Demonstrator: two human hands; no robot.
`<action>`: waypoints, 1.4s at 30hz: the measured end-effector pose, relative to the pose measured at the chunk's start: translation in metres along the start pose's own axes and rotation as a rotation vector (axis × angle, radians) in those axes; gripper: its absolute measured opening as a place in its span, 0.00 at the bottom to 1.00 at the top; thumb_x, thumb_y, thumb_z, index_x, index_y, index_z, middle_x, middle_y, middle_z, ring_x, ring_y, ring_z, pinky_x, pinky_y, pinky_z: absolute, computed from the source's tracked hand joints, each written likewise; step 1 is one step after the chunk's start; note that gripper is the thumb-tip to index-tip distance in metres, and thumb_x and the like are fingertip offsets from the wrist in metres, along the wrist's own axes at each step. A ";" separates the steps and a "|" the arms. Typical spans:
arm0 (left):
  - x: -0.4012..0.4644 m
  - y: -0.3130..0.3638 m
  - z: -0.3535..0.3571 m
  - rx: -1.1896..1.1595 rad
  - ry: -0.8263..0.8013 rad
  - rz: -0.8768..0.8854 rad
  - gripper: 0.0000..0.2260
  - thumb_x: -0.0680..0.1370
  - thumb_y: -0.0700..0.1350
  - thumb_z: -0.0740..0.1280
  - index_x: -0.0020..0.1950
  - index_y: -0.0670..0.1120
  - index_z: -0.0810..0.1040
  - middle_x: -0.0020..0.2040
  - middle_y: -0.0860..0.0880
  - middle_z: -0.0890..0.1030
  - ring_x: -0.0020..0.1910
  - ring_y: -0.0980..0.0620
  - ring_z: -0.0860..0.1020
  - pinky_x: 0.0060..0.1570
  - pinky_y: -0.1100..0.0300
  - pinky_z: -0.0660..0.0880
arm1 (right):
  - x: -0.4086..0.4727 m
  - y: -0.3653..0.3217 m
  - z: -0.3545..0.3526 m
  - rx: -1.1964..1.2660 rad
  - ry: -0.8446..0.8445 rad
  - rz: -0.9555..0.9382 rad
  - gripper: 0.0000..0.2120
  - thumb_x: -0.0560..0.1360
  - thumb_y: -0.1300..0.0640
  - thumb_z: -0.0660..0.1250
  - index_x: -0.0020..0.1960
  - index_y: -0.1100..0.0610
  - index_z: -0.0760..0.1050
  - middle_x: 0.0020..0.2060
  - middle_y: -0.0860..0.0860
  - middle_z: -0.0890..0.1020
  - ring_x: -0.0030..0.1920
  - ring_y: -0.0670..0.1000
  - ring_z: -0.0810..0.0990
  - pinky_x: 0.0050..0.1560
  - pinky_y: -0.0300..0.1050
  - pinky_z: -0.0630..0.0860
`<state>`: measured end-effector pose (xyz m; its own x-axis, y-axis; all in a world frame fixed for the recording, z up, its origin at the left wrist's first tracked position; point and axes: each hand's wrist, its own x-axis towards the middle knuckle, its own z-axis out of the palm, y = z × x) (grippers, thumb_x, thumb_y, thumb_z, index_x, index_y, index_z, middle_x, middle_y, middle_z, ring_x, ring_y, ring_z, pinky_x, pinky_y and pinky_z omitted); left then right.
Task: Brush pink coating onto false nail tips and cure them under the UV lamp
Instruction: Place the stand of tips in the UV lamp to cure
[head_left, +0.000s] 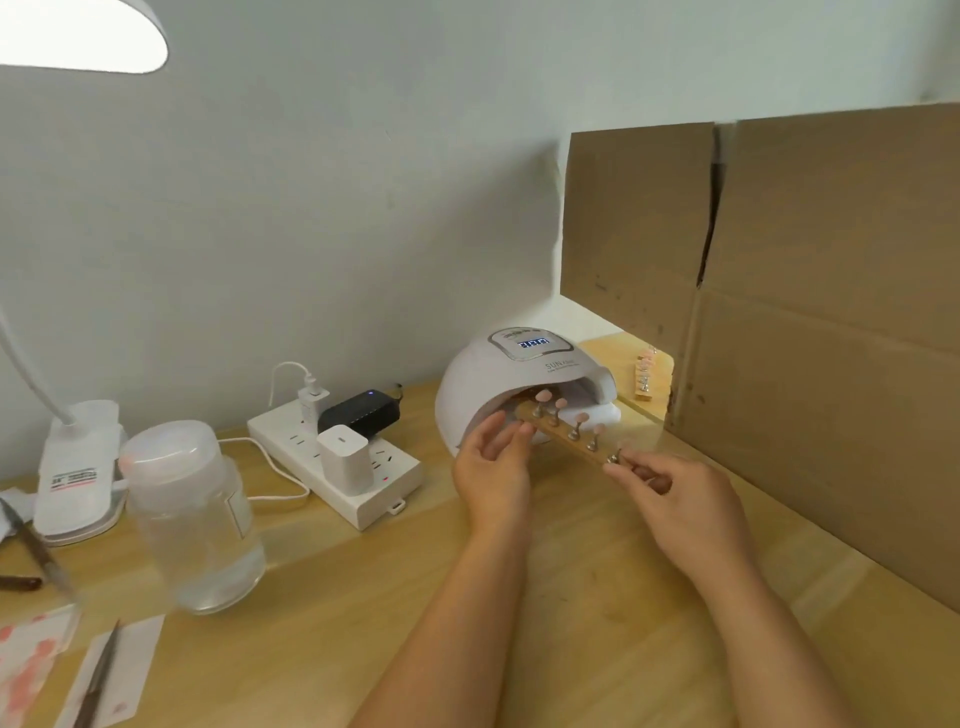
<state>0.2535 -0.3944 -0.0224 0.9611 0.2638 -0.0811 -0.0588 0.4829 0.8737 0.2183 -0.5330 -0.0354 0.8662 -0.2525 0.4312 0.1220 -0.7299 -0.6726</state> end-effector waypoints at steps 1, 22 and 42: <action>0.002 -0.002 0.000 0.015 -0.028 -0.031 0.11 0.73 0.36 0.69 0.53 0.46 0.75 0.44 0.50 0.80 0.42 0.59 0.78 0.46 0.65 0.75 | 0.000 0.001 0.002 -0.021 0.000 0.013 0.09 0.71 0.48 0.70 0.46 0.52 0.83 0.32 0.43 0.79 0.35 0.44 0.76 0.35 0.41 0.70; 0.012 -0.009 0.002 0.389 -0.190 -0.032 0.13 0.75 0.33 0.57 0.49 0.49 0.73 0.44 0.50 0.80 0.35 0.57 0.78 0.35 0.66 0.76 | 0.049 -0.021 0.064 -0.265 -0.074 0.008 0.14 0.73 0.41 0.65 0.37 0.49 0.74 0.28 0.48 0.71 0.36 0.52 0.67 0.45 0.43 0.62; 0.011 -0.017 -0.006 1.243 -0.178 0.571 0.15 0.74 0.41 0.60 0.60 0.50 0.69 0.58 0.54 0.75 0.56 0.50 0.72 0.51 0.58 0.67 | 0.116 -0.014 0.074 -0.523 -0.270 0.087 0.16 0.79 0.49 0.57 0.64 0.50 0.72 0.54 0.53 0.79 0.54 0.56 0.77 0.43 0.41 0.67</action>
<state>0.2637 -0.3943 -0.0411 0.9122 0.0161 0.4094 -0.2663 -0.7361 0.6223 0.3534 -0.5049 -0.0204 0.9633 -0.2048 0.1733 -0.1503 -0.9470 -0.2838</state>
